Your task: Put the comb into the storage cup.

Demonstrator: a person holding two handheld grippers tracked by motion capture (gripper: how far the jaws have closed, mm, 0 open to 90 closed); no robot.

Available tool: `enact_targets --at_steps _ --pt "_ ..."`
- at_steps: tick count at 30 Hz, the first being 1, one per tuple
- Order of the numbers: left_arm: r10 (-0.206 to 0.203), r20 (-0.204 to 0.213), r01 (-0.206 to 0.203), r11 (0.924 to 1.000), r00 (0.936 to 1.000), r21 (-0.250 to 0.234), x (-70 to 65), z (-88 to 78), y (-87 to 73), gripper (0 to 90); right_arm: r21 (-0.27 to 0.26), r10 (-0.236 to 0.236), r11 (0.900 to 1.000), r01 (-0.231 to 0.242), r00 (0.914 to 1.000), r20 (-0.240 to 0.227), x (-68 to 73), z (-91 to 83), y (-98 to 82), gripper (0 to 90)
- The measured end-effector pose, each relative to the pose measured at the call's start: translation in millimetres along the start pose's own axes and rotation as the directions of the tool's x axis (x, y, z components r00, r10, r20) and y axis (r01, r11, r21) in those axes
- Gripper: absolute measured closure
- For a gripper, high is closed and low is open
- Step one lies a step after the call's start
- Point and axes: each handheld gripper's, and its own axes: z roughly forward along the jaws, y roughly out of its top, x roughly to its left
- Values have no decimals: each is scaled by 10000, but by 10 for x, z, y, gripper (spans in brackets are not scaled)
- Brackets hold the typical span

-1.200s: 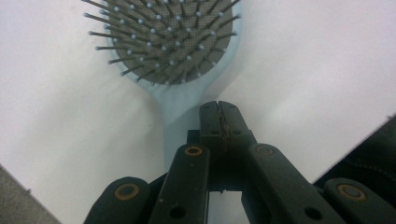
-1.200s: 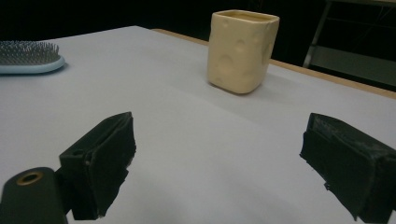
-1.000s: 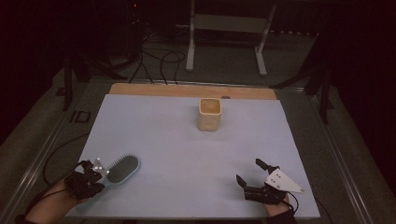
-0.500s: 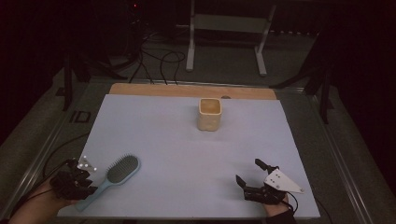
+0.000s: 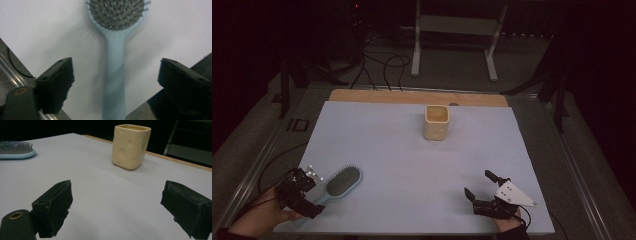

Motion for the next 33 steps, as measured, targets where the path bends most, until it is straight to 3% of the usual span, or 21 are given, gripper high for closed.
enact_targets --at_steps 3,8,19,28,33 --pt "-11 170 9 9999 9999 155 11 35 19 0 10 -3 10000 3 10000 14 3 -2 0 94" --pt "212 95 -215 9991 9997 356 -14 92 52 0 28 -29 10000 29 10000 13 0 0 -3 94" --pt "112 159 -119 9989 9998 457 7 234 132 14 24 -89 10000 90 10000 -13 4 4 -4 94" --pt "76 171 -89 9973 9998 723 83 342 167 122 47 -61 10000 61 10000 2 2 2 -6 94" --pt "117 192 -133 9960 9997 884 97 381 195 292 32 -39 10000 39 10000 -5 0 0 -6 94"
